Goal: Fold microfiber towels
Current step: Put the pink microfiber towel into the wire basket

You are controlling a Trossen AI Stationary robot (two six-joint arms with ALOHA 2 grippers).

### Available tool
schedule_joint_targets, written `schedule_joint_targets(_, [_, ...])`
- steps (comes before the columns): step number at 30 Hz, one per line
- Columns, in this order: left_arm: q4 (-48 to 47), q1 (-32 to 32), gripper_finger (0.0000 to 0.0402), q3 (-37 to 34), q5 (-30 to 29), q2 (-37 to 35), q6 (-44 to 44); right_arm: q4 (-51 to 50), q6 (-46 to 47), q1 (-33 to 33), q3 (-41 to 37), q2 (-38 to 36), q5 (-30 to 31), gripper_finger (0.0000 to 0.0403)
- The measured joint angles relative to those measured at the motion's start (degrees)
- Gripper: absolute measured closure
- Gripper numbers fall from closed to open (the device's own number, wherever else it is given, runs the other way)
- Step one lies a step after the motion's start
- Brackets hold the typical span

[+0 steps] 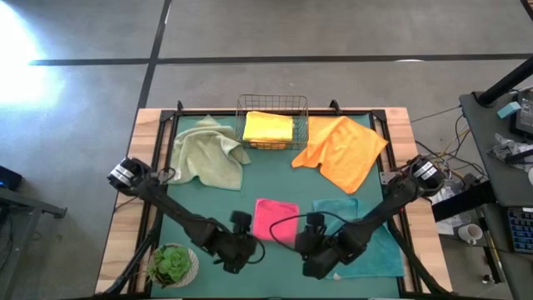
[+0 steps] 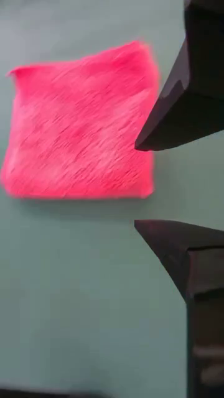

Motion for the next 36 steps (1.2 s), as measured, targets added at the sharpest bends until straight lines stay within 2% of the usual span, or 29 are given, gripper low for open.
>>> schedule_joint_targets(8, [2.9,0.2,0.0226,-0.8,-1.3,3.3,0.1,10.5,-10.3,-0.2,-3.1,0.0,0.1,0.0213])
schedule_joint_targets(15, [3.6,0.8,0.0226,-0.8,-7.6,5.2,0.1,12.0,-10.0,-0.8,-5.8,0.0,0.4,0.0213])
schedule_joint_targets(23, [4.9,2.2,0.0226,-0.8,-5.0,6.2,4.4,19.9,-9.8,-2.2,-9.7,0.3,0.2,0.0213])
schedule_joint_targets(36, [5.7,3.8,0.0226,-0.7,-6.2,9.7,4.5,24.2,-9.2,-2.8,-13.8,0.3,0.0,0.0213])
